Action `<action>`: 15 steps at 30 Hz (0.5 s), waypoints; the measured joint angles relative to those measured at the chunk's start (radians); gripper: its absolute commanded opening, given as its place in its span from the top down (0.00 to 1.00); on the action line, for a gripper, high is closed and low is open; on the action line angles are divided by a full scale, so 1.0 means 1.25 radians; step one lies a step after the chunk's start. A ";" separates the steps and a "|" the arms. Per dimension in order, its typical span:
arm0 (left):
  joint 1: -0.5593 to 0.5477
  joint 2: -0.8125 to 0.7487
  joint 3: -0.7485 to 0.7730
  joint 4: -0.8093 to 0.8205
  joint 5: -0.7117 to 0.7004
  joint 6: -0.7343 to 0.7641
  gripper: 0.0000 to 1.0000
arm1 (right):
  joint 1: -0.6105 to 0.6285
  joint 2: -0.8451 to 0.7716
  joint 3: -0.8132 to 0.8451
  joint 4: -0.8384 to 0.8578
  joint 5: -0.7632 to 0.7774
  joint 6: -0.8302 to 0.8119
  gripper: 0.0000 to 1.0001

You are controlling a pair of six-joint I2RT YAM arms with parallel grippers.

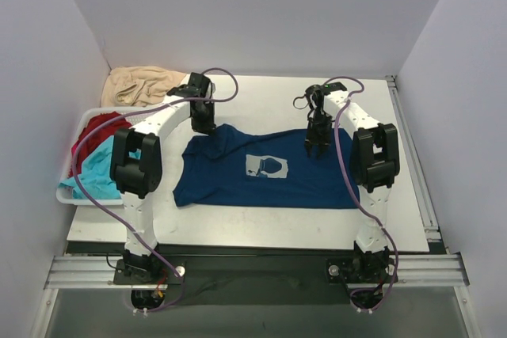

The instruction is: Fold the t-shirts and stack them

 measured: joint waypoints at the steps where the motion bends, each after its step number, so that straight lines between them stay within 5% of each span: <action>1: 0.001 -0.002 0.013 -0.008 -0.005 0.003 0.90 | 0.000 0.000 0.000 0.000 0.000 0.000 0.75; 8: 0.003 -0.016 0.050 -0.026 -0.020 0.022 0.70 | 0.000 0.000 0.000 0.000 0.000 0.000 0.75; 12: 0.003 -0.016 0.050 -0.034 -0.019 0.023 0.70 | 0.000 0.000 0.000 0.000 0.000 0.000 0.75; 15: 0.004 -0.016 0.050 -0.034 -0.019 0.023 0.84 | 0.000 0.000 0.000 0.000 0.000 0.000 0.75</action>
